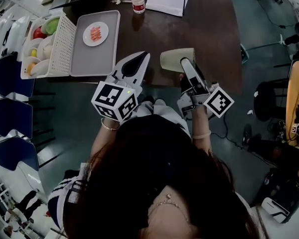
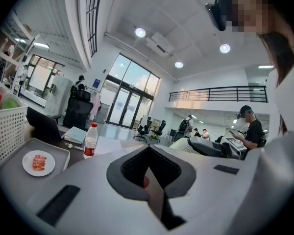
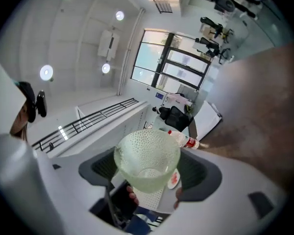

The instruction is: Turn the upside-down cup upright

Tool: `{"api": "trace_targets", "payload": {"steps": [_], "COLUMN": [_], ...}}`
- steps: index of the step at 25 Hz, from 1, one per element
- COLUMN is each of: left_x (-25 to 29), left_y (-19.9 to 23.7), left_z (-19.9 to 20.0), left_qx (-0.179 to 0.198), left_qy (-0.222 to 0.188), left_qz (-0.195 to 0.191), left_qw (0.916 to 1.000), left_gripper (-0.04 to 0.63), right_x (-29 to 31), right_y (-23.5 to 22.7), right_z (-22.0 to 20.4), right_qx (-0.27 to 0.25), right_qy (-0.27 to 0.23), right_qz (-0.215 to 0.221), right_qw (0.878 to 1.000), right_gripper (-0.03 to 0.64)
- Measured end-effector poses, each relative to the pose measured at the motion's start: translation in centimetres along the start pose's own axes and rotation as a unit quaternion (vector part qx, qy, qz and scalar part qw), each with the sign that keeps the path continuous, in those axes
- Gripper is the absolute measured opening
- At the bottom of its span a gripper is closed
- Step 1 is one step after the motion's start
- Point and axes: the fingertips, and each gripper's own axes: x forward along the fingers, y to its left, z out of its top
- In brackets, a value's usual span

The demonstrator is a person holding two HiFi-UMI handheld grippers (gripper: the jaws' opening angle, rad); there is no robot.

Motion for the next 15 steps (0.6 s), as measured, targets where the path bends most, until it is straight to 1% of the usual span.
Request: {"api": "trace_targets", "payload": {"steps": [2, 5, 9, 12, 13, 15], "left_x": [-0.05, 0.02, 0.05, 0.02, 0.03, 0.05], "left_y": [-0.07, 0.10, -0.01, -0.18, -0.20, -0.15], "left_z": [0.17, 0.38, 0.66, 0.84, 0.86, 0.88], "left_qx": [-0.005, -0.008, -0.010, -0.019, -0.022, -0.026], "left_qy": [-0.006, -0.011, -0.018, -0.024, -0.024, -0.025], "left_qz": [-0.005, -0.001, -0.008, -0.018, -0.020, -0.020], "left_qw": [1.0000, 0.9999, 0.9997, 0.9994, 0.9993, 0.9991], "left_gripper": [-0.002, -0.002, -0.002, -0.002, -0.002, -0.002], "right_x": [-0.13, -0.32, -0.52, -0.57, -0.56, -0.51], "right_y": [-0.19, -0.40, -0.61, -0.82, -0.88, -0.99], "right_z": [-0.03, 0.17, 0.40, 0.51, 0.48, 0.32], "right_qx": [0.051, 0.127, 0.186, 0.238, 0.251, 0.264], "right_qy": [-0.008, -0.025, -0.039, -0.049, -0.050, -0.048], "right_qz": [0.022, 0.058, 0.088, 0.112, 0.118, 0.124], "right_qw": [0.998, 0.990, 0.978, 0.963, 0.960, 0.955], "right_gripper": [0.373, 0.373, 0.373, 0.373, 0.373, 0.373]}}
